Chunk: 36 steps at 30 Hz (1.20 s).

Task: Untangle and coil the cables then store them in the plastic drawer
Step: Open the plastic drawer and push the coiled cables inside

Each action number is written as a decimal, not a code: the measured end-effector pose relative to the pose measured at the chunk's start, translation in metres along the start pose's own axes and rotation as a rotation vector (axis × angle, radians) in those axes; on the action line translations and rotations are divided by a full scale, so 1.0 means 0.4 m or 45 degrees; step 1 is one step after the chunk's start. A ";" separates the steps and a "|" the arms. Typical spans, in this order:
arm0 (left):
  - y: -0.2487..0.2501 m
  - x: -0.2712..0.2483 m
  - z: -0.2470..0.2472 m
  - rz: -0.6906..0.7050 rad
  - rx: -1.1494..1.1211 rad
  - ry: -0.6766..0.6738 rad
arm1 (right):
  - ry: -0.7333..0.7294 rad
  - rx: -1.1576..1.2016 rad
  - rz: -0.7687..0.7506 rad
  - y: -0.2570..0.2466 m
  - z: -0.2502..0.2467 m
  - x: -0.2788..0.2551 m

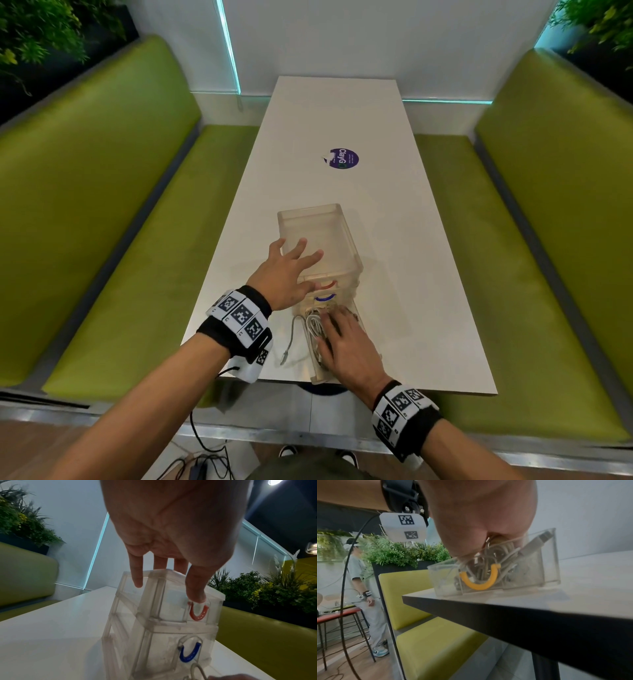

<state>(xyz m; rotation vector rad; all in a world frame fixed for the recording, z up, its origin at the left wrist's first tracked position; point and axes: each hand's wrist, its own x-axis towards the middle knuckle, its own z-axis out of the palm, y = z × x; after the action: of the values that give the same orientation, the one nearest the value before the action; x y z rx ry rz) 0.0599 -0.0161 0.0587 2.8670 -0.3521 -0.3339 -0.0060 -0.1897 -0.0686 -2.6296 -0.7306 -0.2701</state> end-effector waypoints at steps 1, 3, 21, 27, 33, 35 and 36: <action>0.000 0.001 0.000 -0.001 -0.003 0.000 | -0.024 -0.002 -0.013 -0.003 -0.005 0.001; 0.001 0.001 -0.001 -0.007 -0.025 -0.003 | -0.072 0.042 0.020 -0.009 -0.021 0.006; 0.010 -0.001 -0.011 -0.034 0.016 -0.019 | 0.055 -0.024 0.062 0.015 -0.010 0.026; 0.013 0.000 -0.018 -0.044 -0.009 -0.024 | -0.185 -0.053 0.082 -0.030 -0.012 -0.021; 0.016 -0.003 -0.021 -0.036 -0.010 -0.048 | -0.302 0.028 0.032 0.010 -0.022 -0.008; 0.019 -0.001 -0.023 -0.026 0.008 -0.056 | -0.257 0.121 0.011 0.022 -0.028 0.017; 0.020 0.000 -0.025 -0.028 0.011 -0.051 | -0.227 0.160 0.033 0.021 -0.028 0.025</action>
<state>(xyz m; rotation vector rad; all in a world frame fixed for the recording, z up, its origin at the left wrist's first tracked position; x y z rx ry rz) 0.0609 -0.0218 0.0703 2.8779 -0.3308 -0.3955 0.0058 -0.1964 -0.0582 -2.5633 -0.7446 0.0178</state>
